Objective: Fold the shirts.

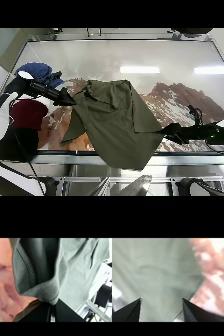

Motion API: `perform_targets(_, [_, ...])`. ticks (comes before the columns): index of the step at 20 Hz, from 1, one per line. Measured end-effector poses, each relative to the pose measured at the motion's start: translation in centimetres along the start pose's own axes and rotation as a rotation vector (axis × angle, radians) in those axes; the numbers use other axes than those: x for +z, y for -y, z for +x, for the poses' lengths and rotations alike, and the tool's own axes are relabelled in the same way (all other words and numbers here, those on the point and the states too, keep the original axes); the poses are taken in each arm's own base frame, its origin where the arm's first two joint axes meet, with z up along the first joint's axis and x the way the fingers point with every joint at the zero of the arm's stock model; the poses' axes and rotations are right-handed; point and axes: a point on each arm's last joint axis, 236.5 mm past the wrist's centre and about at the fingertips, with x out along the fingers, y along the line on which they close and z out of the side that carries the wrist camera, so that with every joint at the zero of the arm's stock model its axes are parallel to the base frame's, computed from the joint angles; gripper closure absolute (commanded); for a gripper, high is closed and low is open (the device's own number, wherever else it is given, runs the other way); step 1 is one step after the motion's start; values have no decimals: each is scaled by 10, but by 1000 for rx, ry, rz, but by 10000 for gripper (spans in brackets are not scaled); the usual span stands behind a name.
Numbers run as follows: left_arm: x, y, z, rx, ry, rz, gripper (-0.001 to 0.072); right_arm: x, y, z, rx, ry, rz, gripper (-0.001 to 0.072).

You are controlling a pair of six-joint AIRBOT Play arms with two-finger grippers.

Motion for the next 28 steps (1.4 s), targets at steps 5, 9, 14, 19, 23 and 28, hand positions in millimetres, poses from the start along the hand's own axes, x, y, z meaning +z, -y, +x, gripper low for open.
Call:
perform_targets(5, [-1, 1, -1, -5, -5, 0, 700, 34, 1, 20, 21, 135, 45, 373])
perform_targets(9, [-1, 0, -2, -5, -3, -1, 621, 47, 3, 44, 44, 152, 94, 579])
perform_targets(14, [0, -1, -2, 0, 1, 1, 473, 51, 3, 60, 60, 131, 114, 698])
perform_targets(19, [7, -5, -2, 19, 33, 9, 473, 52, 4, 63, 59, 129, 109, 698])
perform_targets(23, [0, -23, -4, 84, 7, 2, 473, 52, 5, 64, 56, 130, 106, 698])
perform_targets(28, [-10, -69, -27, 185, 21, -98, 471, 52, 5, 64, 55, 129, 105, 698])
